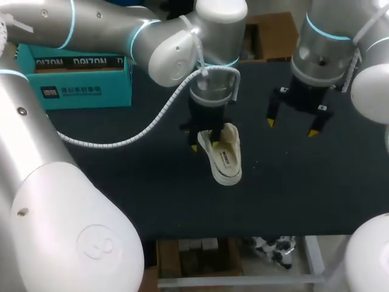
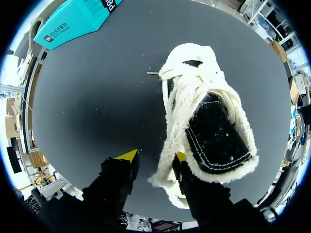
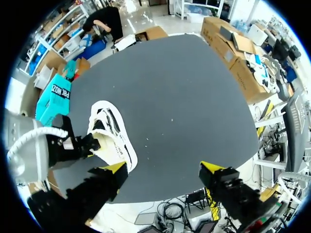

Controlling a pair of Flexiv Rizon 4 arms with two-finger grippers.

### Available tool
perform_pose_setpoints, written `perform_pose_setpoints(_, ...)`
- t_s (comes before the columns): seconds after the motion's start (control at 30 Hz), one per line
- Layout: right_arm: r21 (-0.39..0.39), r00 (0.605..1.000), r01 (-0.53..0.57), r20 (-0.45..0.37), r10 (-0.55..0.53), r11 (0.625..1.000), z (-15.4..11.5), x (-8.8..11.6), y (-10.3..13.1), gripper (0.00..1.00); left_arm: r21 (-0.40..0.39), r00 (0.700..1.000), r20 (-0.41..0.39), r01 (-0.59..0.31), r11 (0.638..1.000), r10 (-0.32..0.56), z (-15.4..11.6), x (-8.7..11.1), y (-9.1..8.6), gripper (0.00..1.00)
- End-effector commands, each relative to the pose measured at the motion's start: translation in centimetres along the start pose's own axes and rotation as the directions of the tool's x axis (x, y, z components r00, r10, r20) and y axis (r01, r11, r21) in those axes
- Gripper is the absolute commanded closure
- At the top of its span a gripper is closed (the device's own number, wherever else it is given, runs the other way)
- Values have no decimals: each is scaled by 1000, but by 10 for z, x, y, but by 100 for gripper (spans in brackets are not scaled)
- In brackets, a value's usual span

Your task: Open the shoe tongue, take the insole out of the shoe, put the insole back into the shoe, and pack the shoe into the shoebox

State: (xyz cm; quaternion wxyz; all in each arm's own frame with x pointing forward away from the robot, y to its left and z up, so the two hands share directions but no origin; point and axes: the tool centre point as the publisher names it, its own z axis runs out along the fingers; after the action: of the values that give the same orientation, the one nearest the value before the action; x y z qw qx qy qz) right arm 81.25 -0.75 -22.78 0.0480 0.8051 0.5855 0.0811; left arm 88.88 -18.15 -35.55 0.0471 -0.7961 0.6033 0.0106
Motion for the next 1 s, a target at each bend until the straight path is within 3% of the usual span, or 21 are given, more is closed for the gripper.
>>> perform_pose_setpoints(0.03,2,996,86,-12,-86,996,-3,-6,1,0,-12,999,50,0,1000,1,4,4,-4,100)
perform_pose_setpoints(0.07,26,992,125,-18,-124,992,-4,-7,2,0,-13,999,47,-2,1000,2,4,4,-3,100)
perform_pose_setpoints(0.1,114,990,138,4,-139,984,-4,-9,7,0,-13,999,43,-6,1000,7,4,2,-3,100)
perform_pose_setpoints(0.13,227,994,74,59,-89,971,-3,-8,16,0,-15,999,35,-15,1000,15,4,1,-3,100)
perform_pose_setpoints(0.37,227,994,74,59,-89,971,-3,-8,16,0,48,994,-20,-109,993,110,-6,-17,4,100)
perform_pose_setpoints(0.43,227,994,74,59,-89,971,-3,-8,16,0,91,983,-52,-172,981,177,-10,-23,9,100)
perform_pose_setpoints(0.57,227,994,74,59,-89,971,-3,-8,16,0,160,962,-41,-260,952,269,-18,-36,6,100)
perform_pose_setpoints(0.67,137,988,152,8,-154,979,-3,-15,19,0,190,948,-36,-304,934,316,-26,-48,3,100)
perform_pose_setpoints(0.8,50,962,269,-49,-267,962,-3,-28,23,0,220,932,-40,-343,913,360,-37,-64,-3,100)
perform_pose_setpoints(0.83,34,955,295,-45,-294,955,-4,-31,24,0,223,914,-51,-383,896,403,-40,-69,-5,100)
perform_pose_setpoints(0.9,-9,920,389,-46,-389,921,-6,-36,27,0,235,896,-45,-420,877,441,-44,-74,-11,100)
perform_pose_setpoints(1.0,-58,843,536,-14,-537,843,-9,-40,32,0,252,833,-43,-526,812,552,-50,-84,-17,100)
